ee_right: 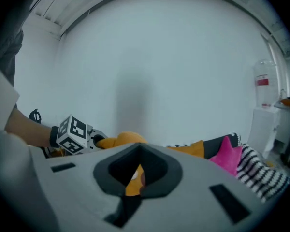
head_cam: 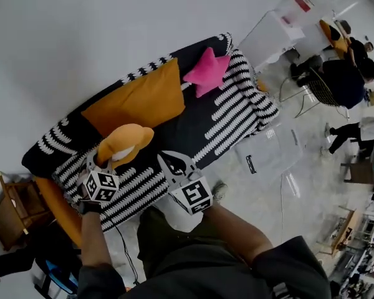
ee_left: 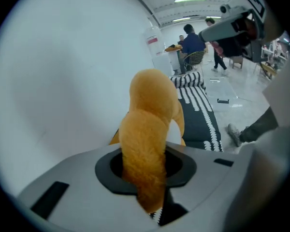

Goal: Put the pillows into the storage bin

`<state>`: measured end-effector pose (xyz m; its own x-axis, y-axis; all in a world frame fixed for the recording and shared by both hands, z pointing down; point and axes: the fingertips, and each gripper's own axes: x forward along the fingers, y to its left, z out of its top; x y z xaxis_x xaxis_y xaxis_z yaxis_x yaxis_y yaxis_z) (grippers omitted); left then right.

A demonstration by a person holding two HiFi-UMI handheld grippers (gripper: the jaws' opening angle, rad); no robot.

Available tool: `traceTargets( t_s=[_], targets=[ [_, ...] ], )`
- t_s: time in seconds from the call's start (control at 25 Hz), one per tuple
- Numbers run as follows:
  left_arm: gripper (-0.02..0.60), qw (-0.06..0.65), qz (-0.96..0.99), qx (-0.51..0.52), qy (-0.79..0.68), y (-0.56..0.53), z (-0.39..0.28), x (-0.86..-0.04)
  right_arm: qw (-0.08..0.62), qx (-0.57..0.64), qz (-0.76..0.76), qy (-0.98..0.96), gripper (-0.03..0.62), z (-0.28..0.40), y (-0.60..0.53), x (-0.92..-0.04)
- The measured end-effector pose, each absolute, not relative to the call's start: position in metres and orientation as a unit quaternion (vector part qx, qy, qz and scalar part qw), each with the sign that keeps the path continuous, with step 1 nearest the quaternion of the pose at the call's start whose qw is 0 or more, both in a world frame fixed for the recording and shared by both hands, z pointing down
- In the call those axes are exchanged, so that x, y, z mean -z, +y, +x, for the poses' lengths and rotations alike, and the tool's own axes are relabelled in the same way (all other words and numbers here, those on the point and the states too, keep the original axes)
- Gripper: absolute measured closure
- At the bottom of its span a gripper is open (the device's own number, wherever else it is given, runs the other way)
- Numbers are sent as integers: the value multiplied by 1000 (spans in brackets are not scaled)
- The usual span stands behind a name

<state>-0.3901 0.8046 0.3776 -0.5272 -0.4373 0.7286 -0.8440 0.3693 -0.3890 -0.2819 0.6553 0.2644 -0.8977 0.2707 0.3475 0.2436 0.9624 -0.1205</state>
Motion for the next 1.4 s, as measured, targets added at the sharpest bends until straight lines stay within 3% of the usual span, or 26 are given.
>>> traceTargets(
  t_s=[0.32,0.8,1.12,1.4],
  targets=[
    [483,210,476,-410,-749,583,-335,-349,166,-72,-44,-982,595,-199,479,-261],
    [479,130,612,-461,-629,273,-190,-397,159,-129,149,-967,595,-27,242,-310],
    [474,57,681,-500,-532,84,-57,-494,174,-187,255,-933,594,101,123,-407],
    [466,-4,723,-535,-437,-13,58,-609,194,-243,332,-891,595,192,65,-505]
  ],
)
